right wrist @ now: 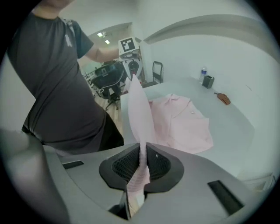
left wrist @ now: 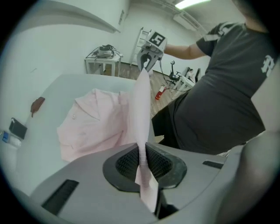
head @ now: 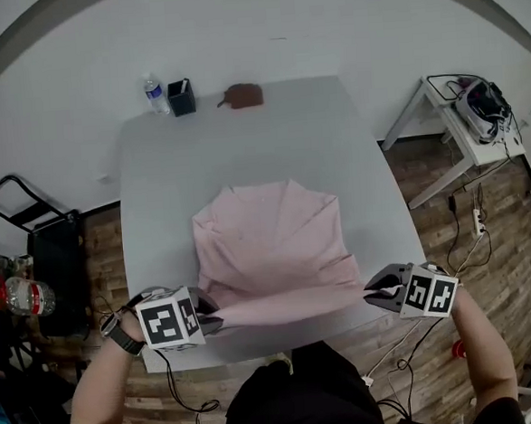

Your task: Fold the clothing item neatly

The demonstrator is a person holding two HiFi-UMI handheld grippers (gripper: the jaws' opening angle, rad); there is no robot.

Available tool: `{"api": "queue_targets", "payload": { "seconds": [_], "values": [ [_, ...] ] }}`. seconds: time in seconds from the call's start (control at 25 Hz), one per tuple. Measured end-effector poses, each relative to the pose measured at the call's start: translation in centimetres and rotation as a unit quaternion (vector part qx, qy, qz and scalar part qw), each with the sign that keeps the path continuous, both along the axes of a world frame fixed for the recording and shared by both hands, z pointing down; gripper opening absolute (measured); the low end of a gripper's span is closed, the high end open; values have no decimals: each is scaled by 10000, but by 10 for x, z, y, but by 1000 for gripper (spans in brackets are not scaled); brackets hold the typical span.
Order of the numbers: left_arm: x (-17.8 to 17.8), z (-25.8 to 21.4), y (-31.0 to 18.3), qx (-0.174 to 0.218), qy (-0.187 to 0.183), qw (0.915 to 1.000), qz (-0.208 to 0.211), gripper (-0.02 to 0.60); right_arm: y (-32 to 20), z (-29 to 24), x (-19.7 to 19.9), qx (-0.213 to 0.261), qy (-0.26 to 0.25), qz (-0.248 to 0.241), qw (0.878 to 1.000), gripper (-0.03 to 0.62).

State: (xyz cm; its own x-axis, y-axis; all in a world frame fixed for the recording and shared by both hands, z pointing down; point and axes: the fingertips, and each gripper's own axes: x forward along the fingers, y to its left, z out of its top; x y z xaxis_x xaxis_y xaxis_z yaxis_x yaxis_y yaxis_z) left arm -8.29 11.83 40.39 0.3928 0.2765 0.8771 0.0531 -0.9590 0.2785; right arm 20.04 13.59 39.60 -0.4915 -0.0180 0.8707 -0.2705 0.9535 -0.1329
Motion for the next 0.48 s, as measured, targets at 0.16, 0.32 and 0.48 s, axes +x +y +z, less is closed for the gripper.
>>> {"api": "queue_targets", "payload": {
  "seconds": [0.16,0.32,0.48],
  "values": [
    [3,4,-92,17,-172,9991,-377,31,-89,3,4,-175,-95,354,9992,43],
    [16,24,-174,-139,-370,9960,-800,31,-170,29,16,-454,38,508,9977,43],
    [19,62,-239,-391,-779,9895,-1156,31,-235,64,21,-885,79,569,9944,43]
  ]
}}
